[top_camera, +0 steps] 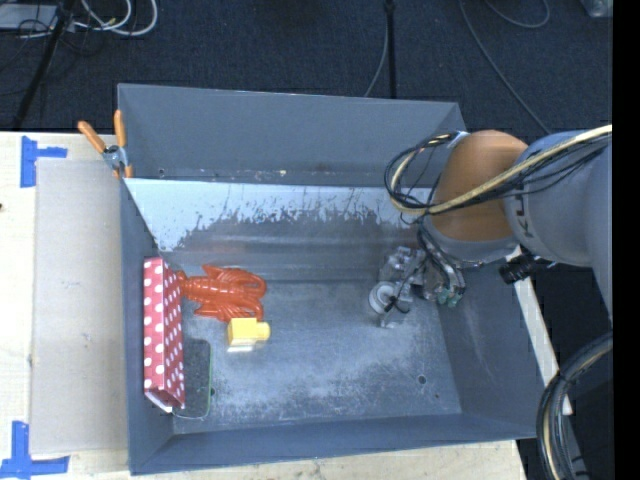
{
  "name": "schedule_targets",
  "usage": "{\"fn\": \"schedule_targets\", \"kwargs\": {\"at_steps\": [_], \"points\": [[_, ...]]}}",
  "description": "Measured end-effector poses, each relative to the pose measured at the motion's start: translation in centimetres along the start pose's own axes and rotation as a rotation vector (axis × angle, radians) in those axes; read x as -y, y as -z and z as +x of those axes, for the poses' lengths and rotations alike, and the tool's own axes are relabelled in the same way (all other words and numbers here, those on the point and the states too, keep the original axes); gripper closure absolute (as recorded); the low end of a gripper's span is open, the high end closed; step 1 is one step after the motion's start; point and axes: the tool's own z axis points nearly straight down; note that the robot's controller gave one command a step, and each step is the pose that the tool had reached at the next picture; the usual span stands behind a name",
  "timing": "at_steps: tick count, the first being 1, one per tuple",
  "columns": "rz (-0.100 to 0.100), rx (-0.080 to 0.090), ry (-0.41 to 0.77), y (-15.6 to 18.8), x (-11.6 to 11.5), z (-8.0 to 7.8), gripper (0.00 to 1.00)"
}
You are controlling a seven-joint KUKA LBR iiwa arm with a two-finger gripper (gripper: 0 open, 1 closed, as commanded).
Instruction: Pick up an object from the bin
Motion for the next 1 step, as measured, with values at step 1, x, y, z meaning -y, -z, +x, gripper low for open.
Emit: {"fn": "schedule_targets", "kwargs": {"at_steps": [1], "points": [[0.000,0.001,-0.003,0.01,-0.83,0.11,1.00]]}}
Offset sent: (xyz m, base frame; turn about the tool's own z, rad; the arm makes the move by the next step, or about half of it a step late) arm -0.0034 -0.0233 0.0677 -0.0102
